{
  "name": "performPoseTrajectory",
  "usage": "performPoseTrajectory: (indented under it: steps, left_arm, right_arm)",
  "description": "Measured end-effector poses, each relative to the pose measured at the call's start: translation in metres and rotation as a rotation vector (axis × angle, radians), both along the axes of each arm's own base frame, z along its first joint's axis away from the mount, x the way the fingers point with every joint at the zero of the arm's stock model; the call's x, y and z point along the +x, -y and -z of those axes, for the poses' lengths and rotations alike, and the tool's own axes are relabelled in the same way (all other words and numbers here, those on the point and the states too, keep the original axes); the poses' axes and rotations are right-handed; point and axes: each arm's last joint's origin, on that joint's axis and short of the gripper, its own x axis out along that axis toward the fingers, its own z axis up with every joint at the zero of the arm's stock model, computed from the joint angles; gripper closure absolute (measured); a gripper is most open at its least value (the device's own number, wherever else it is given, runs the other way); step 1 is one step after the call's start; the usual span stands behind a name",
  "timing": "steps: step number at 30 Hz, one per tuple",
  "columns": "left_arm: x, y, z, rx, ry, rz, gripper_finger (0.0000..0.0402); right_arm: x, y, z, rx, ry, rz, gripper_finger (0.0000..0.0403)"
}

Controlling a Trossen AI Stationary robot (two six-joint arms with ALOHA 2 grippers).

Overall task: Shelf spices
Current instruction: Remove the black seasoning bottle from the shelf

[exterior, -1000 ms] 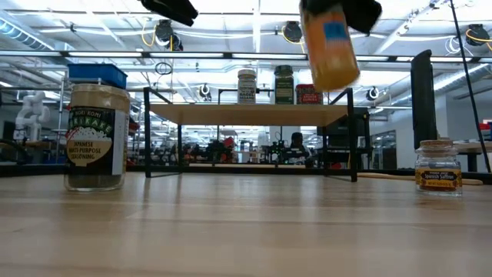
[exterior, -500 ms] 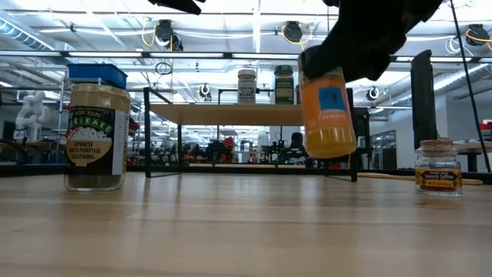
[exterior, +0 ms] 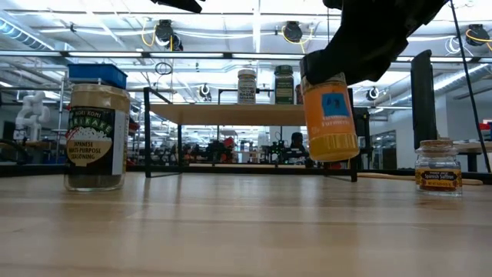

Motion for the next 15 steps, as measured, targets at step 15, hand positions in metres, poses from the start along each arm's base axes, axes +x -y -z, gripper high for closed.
performPoseTrajectory:
  steps: [15]
  left_arm:
    - [0.000, 0.000, 0.000, -0.001, -0.002, 0.001, 0.0063]
  right_arm:
    - [-0.014, 0.014, 0.027, -0.053, -0.061, 0.105, 0.0193]
